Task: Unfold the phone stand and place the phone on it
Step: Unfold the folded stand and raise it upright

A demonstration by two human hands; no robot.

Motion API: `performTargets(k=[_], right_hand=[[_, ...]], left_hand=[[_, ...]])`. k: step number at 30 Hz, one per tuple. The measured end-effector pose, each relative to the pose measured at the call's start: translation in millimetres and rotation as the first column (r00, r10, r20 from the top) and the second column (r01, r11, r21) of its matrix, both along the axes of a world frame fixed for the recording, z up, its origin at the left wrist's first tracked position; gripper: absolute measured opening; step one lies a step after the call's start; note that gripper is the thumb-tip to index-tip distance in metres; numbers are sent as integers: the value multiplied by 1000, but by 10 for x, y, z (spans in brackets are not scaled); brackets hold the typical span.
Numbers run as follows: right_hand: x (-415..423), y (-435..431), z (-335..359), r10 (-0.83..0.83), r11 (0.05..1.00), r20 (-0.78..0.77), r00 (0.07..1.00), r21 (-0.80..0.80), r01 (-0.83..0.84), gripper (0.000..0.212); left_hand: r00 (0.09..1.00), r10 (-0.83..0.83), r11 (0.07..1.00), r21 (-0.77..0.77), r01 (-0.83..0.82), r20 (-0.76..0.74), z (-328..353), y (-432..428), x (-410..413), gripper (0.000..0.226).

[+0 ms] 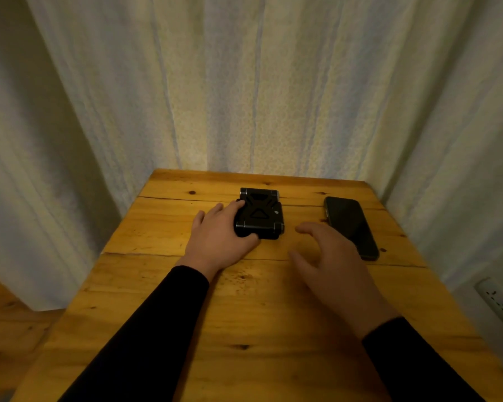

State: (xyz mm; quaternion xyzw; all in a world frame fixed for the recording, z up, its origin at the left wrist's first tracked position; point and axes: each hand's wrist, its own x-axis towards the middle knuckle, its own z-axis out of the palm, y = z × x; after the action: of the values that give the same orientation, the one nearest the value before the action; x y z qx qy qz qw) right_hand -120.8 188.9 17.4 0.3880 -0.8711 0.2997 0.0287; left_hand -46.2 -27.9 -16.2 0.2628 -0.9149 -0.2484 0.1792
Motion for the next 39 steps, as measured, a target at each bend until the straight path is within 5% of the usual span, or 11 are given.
performTargets(k=[7,20,30,39], right_hand=[[-221,-470,1,131,991,29,991,14,-131,51],[-268,-525,-126,110,994,-99,989,-7,-111,44],[-304,-533,-60,69,996,-257,964,-41,-82,38],[-515,-677,160,43,986,-140,989,-152,-65,31]], left_hand=[[1000,-4,1000,2,4,-8,14,6,10,87],[1000,15,1000,12,-15,-22,19,24,13,86],[996,74,997,-10,-75,-51,-21,7,-30,62],[996,81,996,-31,-82,-43,-28,10,-36,69]])
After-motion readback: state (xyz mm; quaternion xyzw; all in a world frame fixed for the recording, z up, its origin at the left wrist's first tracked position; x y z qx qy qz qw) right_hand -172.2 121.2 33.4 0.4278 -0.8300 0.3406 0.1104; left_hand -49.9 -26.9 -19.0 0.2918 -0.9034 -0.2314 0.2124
